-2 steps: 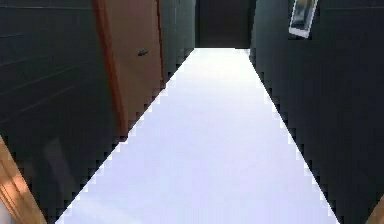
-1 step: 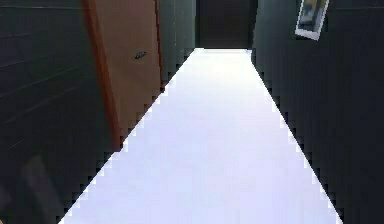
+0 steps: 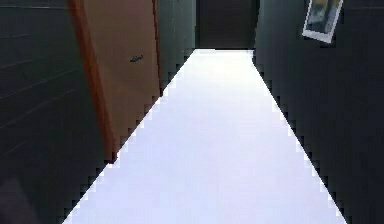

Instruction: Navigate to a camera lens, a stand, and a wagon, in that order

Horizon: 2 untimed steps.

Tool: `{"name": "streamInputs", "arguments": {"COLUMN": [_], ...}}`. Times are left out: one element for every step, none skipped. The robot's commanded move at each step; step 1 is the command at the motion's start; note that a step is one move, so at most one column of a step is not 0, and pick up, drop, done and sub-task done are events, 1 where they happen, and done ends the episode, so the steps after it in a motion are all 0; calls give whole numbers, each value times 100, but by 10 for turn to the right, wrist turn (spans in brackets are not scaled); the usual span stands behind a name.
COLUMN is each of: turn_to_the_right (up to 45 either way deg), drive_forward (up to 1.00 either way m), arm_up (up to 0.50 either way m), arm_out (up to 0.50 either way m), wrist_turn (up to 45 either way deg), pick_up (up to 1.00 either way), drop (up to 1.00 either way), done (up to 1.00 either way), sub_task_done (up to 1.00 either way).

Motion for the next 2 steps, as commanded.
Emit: {"name": "streamInputs", "arguments": {"turn_to_the_right": [120,0], "drive_forward": [0,100], "arm_up": [0,0], "arm_out": [0,0], "wrist_turn": [0,0], "pick_up": [0,0], "drop": [0,0], "done": [0,0], "sub_task_done": [0,0]}}
